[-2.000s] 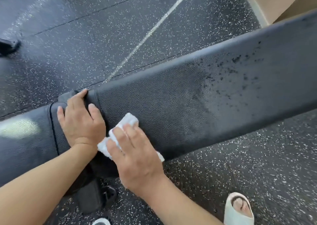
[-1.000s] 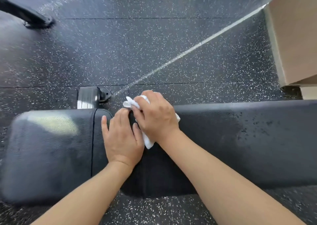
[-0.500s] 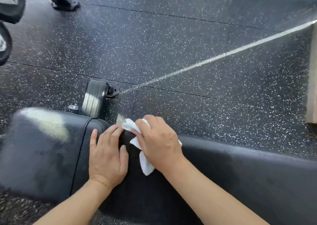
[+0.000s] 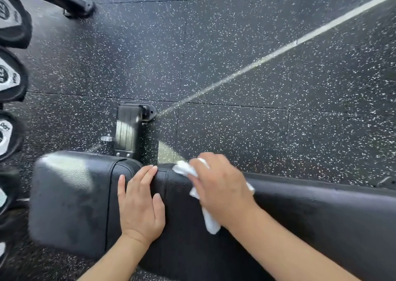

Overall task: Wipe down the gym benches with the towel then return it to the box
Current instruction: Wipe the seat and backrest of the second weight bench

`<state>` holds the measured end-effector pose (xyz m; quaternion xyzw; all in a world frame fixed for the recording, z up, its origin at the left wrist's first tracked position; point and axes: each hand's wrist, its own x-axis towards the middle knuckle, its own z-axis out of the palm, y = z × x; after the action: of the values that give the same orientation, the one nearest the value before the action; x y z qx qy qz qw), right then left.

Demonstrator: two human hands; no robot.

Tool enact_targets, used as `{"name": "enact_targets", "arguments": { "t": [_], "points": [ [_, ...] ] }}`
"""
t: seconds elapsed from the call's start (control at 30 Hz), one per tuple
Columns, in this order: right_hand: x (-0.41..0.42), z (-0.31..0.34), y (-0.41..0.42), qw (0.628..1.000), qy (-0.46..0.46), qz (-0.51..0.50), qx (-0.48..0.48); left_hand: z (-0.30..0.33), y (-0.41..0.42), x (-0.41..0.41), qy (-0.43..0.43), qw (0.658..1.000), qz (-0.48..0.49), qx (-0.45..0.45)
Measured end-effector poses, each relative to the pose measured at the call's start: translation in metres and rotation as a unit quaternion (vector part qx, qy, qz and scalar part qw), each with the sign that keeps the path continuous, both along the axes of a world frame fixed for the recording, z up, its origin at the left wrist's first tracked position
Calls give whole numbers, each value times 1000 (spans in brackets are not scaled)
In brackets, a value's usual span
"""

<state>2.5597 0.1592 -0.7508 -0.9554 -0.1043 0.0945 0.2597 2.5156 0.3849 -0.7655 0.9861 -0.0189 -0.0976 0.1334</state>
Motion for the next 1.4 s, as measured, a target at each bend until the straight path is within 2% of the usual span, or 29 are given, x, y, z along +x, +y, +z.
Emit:
{"name": "enact_targets", "arguments": {
  "t": [0.1, 0.17, 0.27, 0.33, 0.4, 0.47, 0.6, 0.73, 0.8, 0.93, 1.07, 1.13, 1.2, 1.3, 1.4],
  "points": [
    [21, 2, 61, 999, 27, 15, 25, -2, 1, -2, 0, 1000, 5, 2],
    [25, 1, 56, 997, 59, 50, 31, -2, 0, 0, -4, 1000, 2, 9],
    [5, -1, -23, 994, 68, 88, -16, -1, 1, 0, -16, 1000, -5, 2],
    [-14, 1, -103, 995, 74, 37, -59, -2, 1, 0, -19, 1000, -7, -9],
    [-28, 9, -163, 994, 97, -30, -40, -5, 3, -1, -21, 1000, -8, -8],
    [-33, 14, -171, 994, 96, -48, -32, -5, 3, -2, -23, 1000, -10, 0],
    [-17, 11, -73, 998, 38, -32, -23, -4, 1, -1, -26, 1000, -6, -5],
    [17, -3, 48, 998, 53, -9, 9, -6, 4, -2, -25, 1000, -12, -4],
    [25, -6, 77, 998, 53, -6, 13, -7, 4, -1, -31, 999, -15, -8],
    [2, 0, 44, 1000, -12, -22, 11, -7, 6, -2, -36, 999, -24, -4],
    [-65, 1, -31, 987, -137, -88, 1, -6, 4, -3, -48, 998, -23, -17],
    [-104, 2, -40, 979, -162, -114, -41, -4, 5, -3, -50, 998, -24, -27],
    [-136, -1, -21, 974, -154, -150, -69, -2, 5, -3, -49, 998, -24, -36],
    [-156, -7, 37, 963, -147, -221, -54, -1, 6, -6, -56, 997, -22, -50],
    [-156, -11, 104, 962, -165, -215, -43, -4, 8, -7, -63, 996, -25, -58]
  ]
}}
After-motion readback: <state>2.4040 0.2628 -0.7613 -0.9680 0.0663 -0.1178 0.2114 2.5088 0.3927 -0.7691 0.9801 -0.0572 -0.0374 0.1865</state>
